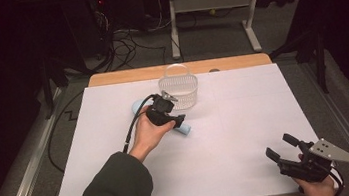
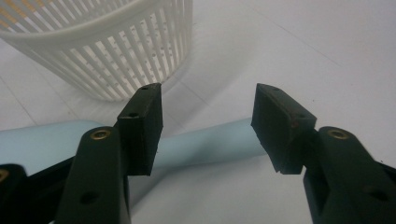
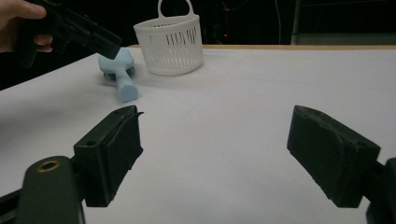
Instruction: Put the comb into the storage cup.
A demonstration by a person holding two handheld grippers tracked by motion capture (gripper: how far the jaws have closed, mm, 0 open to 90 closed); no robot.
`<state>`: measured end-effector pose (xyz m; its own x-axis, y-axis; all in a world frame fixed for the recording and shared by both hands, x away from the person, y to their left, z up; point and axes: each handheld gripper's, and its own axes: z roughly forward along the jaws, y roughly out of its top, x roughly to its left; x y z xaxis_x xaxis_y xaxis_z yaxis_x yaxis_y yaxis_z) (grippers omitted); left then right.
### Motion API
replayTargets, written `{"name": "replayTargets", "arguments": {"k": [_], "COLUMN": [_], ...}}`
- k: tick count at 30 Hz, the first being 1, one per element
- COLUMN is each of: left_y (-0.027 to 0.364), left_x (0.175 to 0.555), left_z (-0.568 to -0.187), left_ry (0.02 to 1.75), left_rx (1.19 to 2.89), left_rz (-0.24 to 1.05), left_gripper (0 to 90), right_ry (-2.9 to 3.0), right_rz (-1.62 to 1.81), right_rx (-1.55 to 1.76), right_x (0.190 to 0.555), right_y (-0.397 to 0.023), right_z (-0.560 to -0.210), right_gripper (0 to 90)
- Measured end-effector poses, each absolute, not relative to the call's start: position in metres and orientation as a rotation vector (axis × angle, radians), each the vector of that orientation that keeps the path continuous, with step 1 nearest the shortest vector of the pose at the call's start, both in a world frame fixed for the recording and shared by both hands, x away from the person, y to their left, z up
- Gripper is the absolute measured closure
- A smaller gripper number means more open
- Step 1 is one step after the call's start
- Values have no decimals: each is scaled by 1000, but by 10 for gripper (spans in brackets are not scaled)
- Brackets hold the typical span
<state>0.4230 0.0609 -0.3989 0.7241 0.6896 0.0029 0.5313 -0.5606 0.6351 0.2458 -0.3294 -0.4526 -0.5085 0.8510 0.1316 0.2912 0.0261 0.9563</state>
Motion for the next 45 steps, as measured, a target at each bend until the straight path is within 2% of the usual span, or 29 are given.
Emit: {"name": "replayTargets", "arguments": {"k": [5,16,29,37,45], "left_y": [53,42,43,43,44], "left_x": [430,444,453,456,457], "left_z": [-401,-412,-423,-426,-427], "left_ry": [940,994,1049,1068,1073], "left_rx": [2355,2429,2449,2440,2442], "left_rz": [297,240,187,160,149], "left_gripper": [505,528,655,787,824], "right_ry": [1825,1822,1828,1827,1829], "right_rz": [1500,1505,1503,1504,1503], "right_rx": [1164,1177,1175,1176,1175], "right_x": [247,248,248,248,248], "right_y": [-329,-330,-330,-330,-330], "right_z": [-453,-453,-453,-453,-453], "right_gripper": [182,184,186,186,187]}}
